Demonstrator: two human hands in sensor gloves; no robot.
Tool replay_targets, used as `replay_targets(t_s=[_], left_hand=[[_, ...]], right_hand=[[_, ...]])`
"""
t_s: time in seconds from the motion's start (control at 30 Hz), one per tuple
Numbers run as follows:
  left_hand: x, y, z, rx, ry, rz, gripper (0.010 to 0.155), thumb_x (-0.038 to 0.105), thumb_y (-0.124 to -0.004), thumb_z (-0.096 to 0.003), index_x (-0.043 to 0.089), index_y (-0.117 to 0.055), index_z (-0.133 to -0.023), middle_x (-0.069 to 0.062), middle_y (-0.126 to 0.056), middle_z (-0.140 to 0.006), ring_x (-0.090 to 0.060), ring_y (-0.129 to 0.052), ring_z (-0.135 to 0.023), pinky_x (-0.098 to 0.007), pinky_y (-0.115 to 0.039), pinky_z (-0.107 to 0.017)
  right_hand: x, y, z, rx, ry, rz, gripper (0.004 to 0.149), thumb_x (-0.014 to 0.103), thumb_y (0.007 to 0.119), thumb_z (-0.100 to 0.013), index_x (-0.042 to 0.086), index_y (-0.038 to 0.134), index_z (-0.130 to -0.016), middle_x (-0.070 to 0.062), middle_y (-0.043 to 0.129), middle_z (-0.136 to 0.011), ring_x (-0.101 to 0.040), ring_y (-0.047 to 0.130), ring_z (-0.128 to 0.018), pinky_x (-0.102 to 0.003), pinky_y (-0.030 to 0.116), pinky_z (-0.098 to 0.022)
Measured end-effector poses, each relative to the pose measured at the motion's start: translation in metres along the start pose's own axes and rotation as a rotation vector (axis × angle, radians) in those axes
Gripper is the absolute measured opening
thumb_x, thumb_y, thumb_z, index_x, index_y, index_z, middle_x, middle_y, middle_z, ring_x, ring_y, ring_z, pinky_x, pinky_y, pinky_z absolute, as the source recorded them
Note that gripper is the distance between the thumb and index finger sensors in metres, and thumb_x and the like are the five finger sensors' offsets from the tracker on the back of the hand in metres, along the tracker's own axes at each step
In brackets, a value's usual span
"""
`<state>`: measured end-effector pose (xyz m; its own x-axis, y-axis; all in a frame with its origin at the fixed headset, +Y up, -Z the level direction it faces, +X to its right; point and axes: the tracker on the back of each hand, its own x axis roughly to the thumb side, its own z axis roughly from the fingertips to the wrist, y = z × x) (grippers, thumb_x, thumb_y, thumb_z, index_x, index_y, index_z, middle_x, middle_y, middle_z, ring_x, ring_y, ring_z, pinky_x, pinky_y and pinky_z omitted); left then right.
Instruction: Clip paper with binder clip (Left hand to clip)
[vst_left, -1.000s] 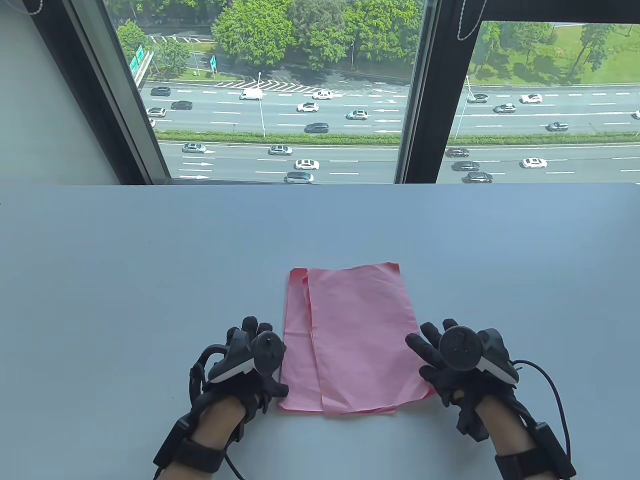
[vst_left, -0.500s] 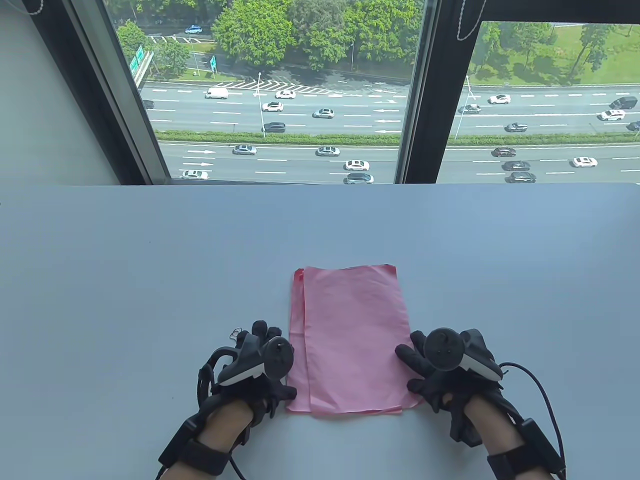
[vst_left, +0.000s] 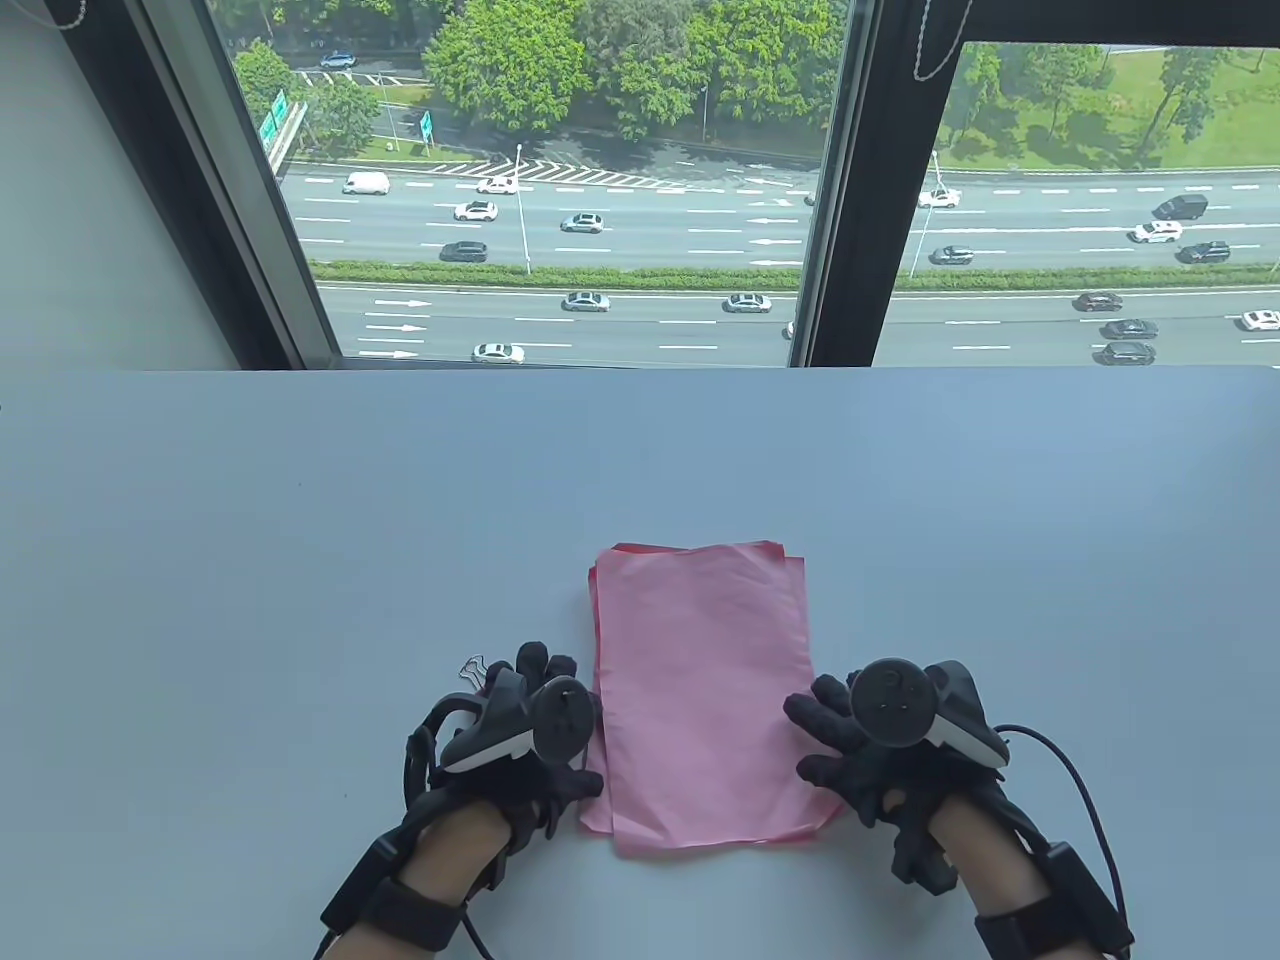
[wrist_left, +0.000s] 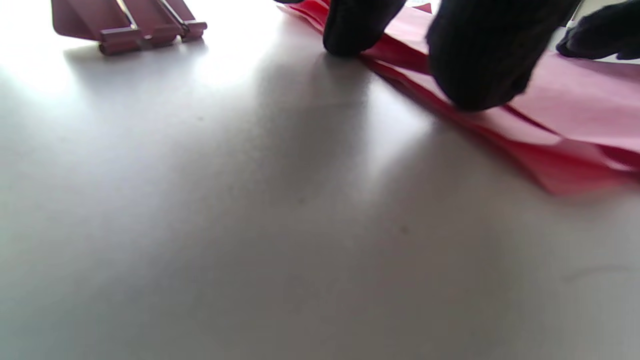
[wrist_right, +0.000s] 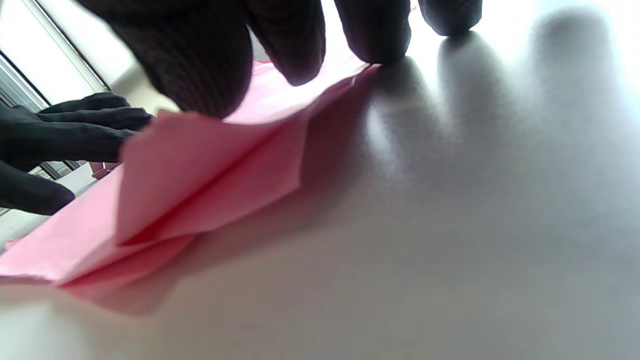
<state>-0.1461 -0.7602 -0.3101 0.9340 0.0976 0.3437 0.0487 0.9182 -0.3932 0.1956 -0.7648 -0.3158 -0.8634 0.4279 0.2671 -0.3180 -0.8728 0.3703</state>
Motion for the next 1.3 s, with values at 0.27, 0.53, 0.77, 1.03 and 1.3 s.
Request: replay_targets(t_s=[0.27,0.53,0.77,1.03,1.3], left_hand=[[-0.001,-0.002,0.000,-0.007,0.017,0.010,0.080,0.060,-0.079,-0.0450,0.032,-0.048,-0.113,-0.007,-0.025,-0.121,-0.034,0.000,-0.102,-0.058,-0.011,-0.069],[-0.004,0.001,0.000,0.033,0.026,0.009,0.076,0.060,-0.080,-0.0446,0.036,-0.053,-0.111,-0.002,-0.030,-0.122,-0.034,-0.003,-0.103,-0.058,-0.012,-0.070],[-0.003,0.021,0.016,0.238,0.004,0.016,0.084,0.062,-0.080,-0.0429,0.027,-0.048,-0.113,-0.008,-0.037,-0.121,-0.038,-0.014,-0.106,-0.059,-0.022,-0.072],[0.011,0.012,0.008,0.113,-0.086,0.039,0.095,0.064,-0.080,-0.0427,0.038,-0.022,-0.113,-0.011,-0.042,-0.122,-0.038,-0.016,-0.106,-0.060,-0.018,-0.071],[0.002,0.005,0.005,-0.025,-0.010,0.001,0.091,0.046,-0.089,-0.0443,0.036,-0.030,-0.113,-0.006,-0.055,-0.119,-0.036,-0.025,-0.108,-0.060,-0.021,-0.071]], right_hand=[[-0.002,0.003,-0.001,-0.010,0.012,0.053,0.082,0.047,0.088,-0.042,0.030,0.043,-0.108,-0.011,0.029,-0.115,-0.054,0.026,-0.099,-0.073,0.029,-0.064],[-0.004,0.004,-0.002,0.013,0.014,0.035,0.080,0.046,0.088,-0.042,0.029,0.047,-0.108,-0.011,0.031,-0.115,-0.054,0.026,-0.099,-0.073,0.029,-0.064],[-0.005,-0.008,0.004,-0.045,0.008,0.023,0.081,0.045,0.090,-0.041,0.030,0.046,-0.108,-0.011,0.029,-0.115,-0.054,0.024,-0.099,-0.073,0.027,-0.064],[-0.001,0.008,-0.008,0.104,0.040,0.036,0.090,0.050,0.092,-0.039,0.030,0.039,-0.109,-0.009,0.021,-0.115,-0.053,0.016,-0.099,-0.073,0.023,-0.065],[-0.013,0.002,-0.002,0.115,0.070,0.022,0.085,0.044,0.091,-0.042,0.029,0.041,-0.109,-0.011,0.022,-0.115,-0.054,0.016,-0.098,-0.074,0.023,-0.064]])
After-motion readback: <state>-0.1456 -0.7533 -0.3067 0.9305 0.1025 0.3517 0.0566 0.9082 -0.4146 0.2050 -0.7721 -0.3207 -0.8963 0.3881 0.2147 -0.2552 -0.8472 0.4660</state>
